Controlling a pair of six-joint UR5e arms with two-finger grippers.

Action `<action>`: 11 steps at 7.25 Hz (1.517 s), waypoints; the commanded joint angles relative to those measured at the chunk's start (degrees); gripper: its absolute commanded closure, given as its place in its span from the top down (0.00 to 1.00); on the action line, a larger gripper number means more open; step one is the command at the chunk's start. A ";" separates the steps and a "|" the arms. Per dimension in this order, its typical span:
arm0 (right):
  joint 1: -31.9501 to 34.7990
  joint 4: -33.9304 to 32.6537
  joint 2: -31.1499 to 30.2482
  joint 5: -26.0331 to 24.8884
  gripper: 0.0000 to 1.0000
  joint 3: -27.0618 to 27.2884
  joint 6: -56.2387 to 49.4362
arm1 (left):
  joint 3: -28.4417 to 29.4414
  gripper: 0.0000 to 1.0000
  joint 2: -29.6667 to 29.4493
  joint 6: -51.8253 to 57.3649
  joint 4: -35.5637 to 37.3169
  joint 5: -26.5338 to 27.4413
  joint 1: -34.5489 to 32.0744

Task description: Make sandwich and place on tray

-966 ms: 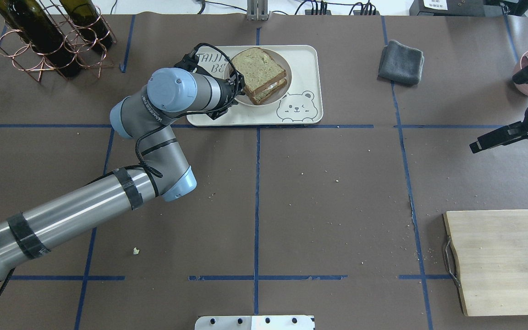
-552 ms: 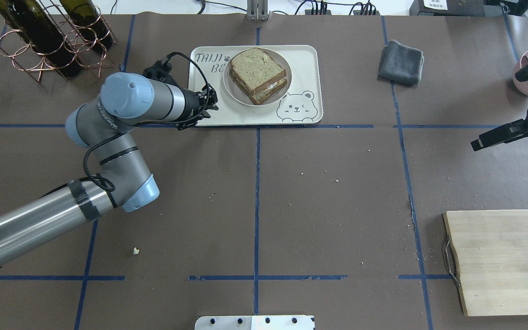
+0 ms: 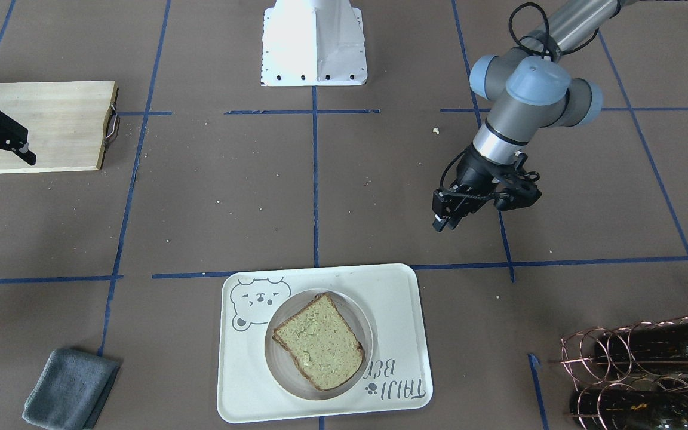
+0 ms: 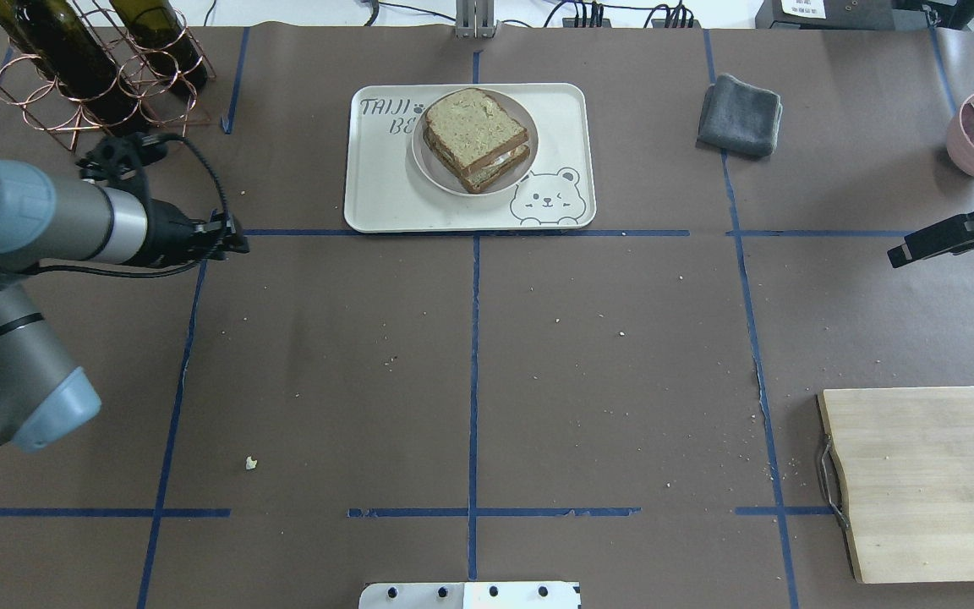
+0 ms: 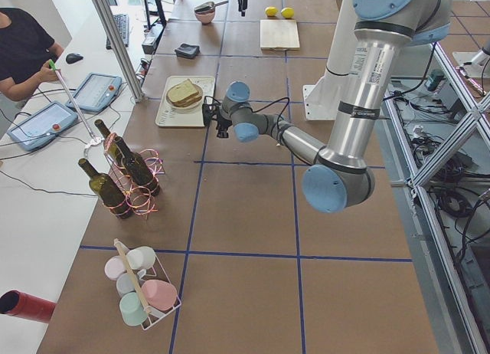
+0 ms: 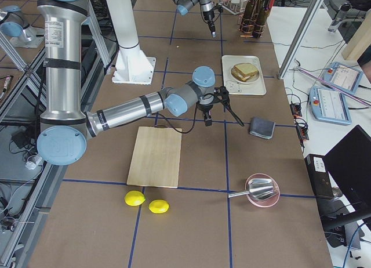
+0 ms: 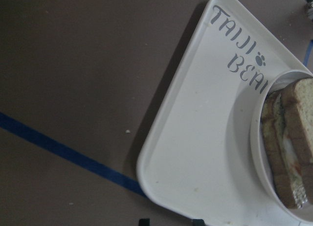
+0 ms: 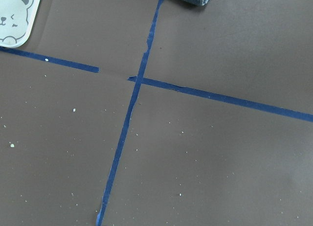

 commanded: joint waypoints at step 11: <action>18.92 -28.85 2.85 2.32 1.00 -9.63 -43.19 | -1.74 1.00 11.99 82.58 49.96 -22.71 -46.13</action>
